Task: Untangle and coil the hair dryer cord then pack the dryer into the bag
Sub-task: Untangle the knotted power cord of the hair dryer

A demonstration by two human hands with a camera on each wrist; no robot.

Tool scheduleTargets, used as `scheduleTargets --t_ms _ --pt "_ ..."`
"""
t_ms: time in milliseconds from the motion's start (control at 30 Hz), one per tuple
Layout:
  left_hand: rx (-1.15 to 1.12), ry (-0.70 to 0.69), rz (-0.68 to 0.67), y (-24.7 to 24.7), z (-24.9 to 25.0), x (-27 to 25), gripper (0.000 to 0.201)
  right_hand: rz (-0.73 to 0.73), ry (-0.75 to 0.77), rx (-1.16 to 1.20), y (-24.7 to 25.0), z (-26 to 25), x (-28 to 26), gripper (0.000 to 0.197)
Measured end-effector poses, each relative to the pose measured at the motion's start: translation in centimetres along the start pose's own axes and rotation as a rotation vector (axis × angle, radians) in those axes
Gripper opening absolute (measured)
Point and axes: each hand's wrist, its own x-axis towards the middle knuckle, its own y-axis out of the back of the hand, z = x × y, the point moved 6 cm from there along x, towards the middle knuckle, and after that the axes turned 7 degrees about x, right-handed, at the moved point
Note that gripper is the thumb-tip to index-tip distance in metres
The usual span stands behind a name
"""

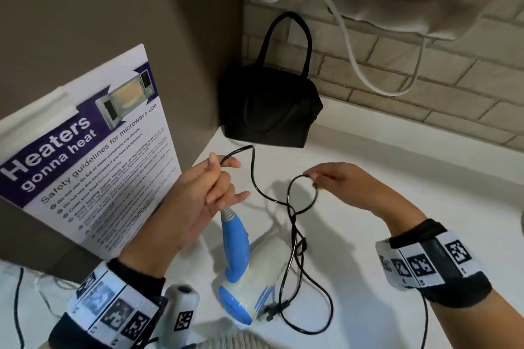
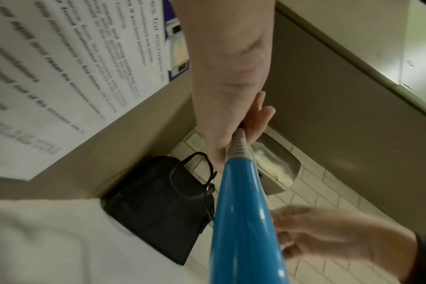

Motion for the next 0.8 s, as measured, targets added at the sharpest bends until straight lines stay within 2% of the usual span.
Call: scheduleTargets --t_ms 67,133,200,300,333,500,567,700,800 --pt "0.148 -0.039 -0.046 -1.2 0.4 0.0 0.032 0.078 0.151 -0.263 0.7 -2.8 -0.3 0.034" --pt "0.286 -0.072 -0.114 -2.5 0.9 -0.2 0.032 0.131 0.32 -0.182 1.4 -6.4 -1.2 0.043" --pt "0.358 -0.105 -0.15 -3.4 1.5 -0.6 0.03 0.047 0.502 -0.005 0.8 -10.2 -2.3 0.043" --pt "0.316 -0.133 -0.128 -3.8 2.0 -0.9 0.03 -0.076 0.61 -0.06 -1.3 -13.2 -2.9 0.034" --pt "0.284 -0.13 -0.105 -3.5 2.0 -0.9 0.031 -0.075 0.602 -0.072 -1.5 -13.4 -2.8 0.031" --pt "0.179 -0.135 -0.072 -0.9 1.2 -0.9 0.035 -0.15 0.454 0.197 -0.7 -11.6 -1.9 0.03" --pt "0.15 -0.112 -0.05 0.5 0.6 -0.4 0.038 -0.126 0.418 0.214 -0.8 -9.9 -1.0 0.032" --pt "0.135 -0.042 0.012 2.8 -0.7 0.6 0.064 -0.077 0.256 0.23 -1.6 -5.3 0.6 0.034" --pt "0.075 0.005 0.071 4.9 -1.6 0.9 0.057 -0.088 0.188 0.223 -2.3 -2.8 1.1 0.035"
